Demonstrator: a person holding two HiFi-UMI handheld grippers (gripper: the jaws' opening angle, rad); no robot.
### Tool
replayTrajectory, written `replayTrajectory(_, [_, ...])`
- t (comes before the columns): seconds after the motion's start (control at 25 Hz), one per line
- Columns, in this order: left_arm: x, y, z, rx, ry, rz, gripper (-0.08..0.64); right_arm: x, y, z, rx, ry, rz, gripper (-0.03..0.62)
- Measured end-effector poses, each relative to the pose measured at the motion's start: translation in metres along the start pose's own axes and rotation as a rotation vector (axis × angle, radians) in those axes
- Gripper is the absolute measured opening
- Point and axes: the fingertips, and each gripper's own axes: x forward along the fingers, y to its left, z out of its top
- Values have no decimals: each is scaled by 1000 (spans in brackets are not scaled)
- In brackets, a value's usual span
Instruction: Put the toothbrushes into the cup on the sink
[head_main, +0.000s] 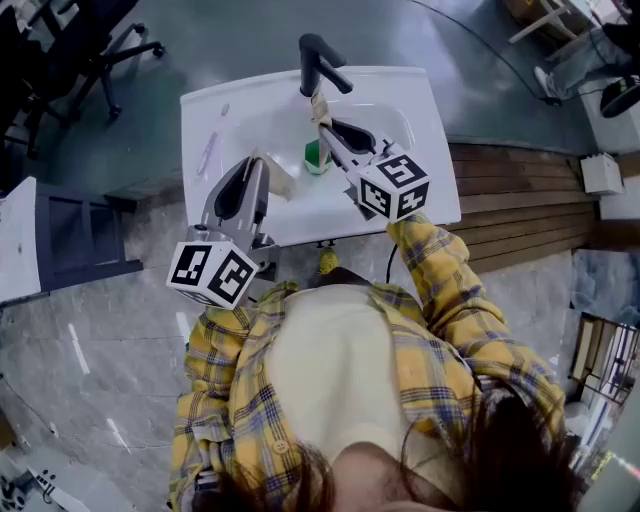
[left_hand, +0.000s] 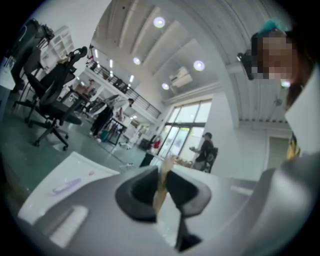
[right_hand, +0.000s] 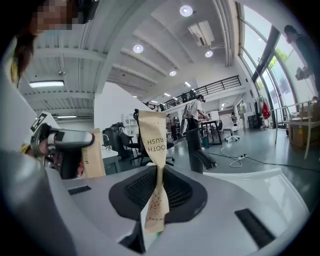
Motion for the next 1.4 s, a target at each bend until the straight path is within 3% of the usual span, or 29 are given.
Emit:
replayTrajectory(0.24, [-12,7,-2,-4,-1,32,40,20,-13,-23,-35,-12,-49,48])
replayTrajectory(0.6, [-19,12,-6,-16,-4,54,40,38,-22,-56,-63,67,-76,49])
replayTrajectory(1.4, [-15,16,-7,-25,-4,55,41,46,-11,-105,-109,301,-32,77])
